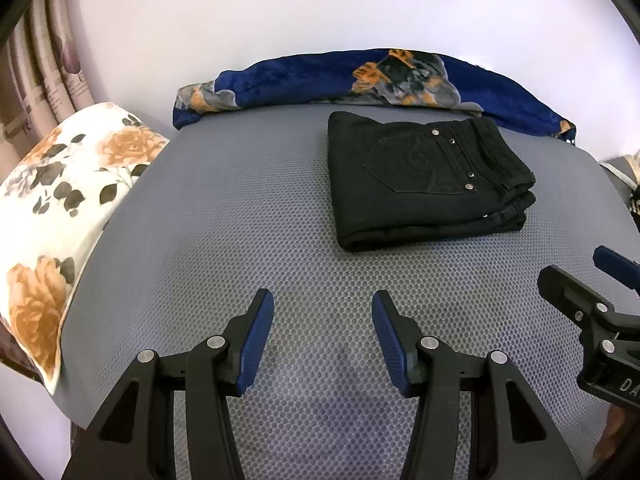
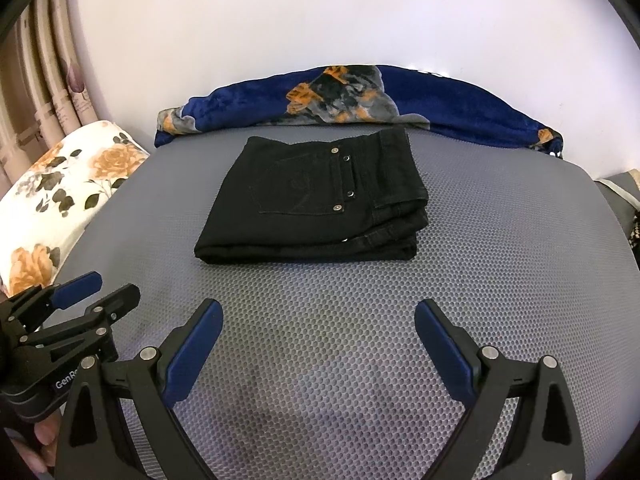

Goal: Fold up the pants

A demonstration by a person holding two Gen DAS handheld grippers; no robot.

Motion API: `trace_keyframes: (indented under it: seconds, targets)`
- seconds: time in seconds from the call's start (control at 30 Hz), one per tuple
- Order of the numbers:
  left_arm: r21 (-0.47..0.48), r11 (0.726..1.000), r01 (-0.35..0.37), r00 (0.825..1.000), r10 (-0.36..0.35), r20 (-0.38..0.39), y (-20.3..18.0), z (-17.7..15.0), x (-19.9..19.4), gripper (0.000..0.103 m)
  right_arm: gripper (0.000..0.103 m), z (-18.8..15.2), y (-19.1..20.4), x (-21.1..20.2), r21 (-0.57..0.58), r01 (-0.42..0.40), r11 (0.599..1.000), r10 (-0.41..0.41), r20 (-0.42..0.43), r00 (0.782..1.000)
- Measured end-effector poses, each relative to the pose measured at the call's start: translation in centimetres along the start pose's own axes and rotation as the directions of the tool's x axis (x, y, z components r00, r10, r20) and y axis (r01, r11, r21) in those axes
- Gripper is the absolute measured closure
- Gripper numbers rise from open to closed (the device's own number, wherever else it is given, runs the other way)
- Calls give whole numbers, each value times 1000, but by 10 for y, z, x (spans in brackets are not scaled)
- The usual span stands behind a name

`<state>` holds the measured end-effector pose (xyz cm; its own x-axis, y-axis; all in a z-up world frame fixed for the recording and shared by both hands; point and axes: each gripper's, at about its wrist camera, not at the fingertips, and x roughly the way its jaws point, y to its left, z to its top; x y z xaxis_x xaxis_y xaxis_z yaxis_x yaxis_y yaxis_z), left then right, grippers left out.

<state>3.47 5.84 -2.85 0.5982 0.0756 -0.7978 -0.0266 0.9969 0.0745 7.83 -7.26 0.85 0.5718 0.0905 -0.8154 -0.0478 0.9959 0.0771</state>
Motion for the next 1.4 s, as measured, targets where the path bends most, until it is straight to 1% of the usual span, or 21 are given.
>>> trace_keyframes:
  seconds: [0.57, 0.83, 1.4]
  targets:
    - [8, 1000, 5, 1000, -5, -10, 2, 0, 6, 51, 7, 1, 0, 6, -15, -4, 1000, 4, -18, 1000]
    - [10, 1000, -5, 1000, 5, -17, 5, 1, 13, 51, 7, 1, -1, 9, -15, -2, 1000, 2, -28, 1000]
    - [15, 1000, 11, 999, -10, -31, 8, 3, 21, 51, 7, -1, 3, 19, -9, 7, 1000, -8, -57, 998]
